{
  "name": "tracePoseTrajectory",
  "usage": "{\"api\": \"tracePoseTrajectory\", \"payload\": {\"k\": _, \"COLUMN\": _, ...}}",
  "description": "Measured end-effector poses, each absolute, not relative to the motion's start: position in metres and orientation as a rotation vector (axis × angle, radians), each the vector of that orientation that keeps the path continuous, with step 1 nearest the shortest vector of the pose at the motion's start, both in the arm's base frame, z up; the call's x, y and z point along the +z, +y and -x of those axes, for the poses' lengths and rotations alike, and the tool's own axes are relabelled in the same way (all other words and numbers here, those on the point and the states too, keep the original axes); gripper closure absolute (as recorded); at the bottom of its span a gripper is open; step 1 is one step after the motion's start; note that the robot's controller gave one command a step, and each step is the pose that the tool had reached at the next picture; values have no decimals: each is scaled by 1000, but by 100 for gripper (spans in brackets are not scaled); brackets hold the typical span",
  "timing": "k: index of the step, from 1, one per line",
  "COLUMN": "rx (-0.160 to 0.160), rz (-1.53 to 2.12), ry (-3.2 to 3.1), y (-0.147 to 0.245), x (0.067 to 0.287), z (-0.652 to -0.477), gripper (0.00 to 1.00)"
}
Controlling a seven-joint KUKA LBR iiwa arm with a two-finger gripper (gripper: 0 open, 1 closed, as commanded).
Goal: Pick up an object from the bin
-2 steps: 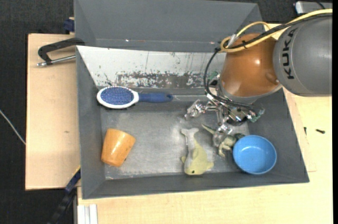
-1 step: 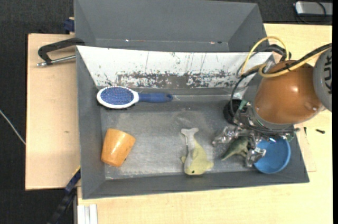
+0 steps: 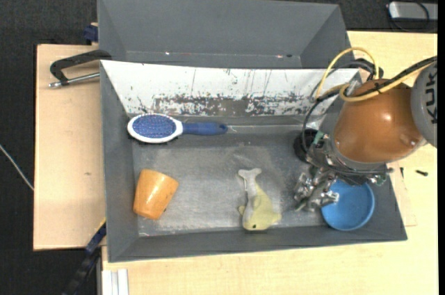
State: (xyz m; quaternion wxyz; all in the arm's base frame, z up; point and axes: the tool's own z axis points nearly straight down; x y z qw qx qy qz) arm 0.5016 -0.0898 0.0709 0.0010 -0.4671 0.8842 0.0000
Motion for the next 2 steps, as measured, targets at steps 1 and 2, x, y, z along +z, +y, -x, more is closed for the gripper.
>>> {"api": "tracePoseTrajectory", "payload": {"k": 1, "rx": -12, "rz": 1482, "ry": 2756, "y": -103, "x": 246, "z": -515, "gripper": 100}}
{"api": "tracePoseTrajectory", "payload": {"k": 2, "rx": 4, "rz": 1597, "ry": 2705, "y": -117, "x": 210, "z": -523, "gripper": 100}}
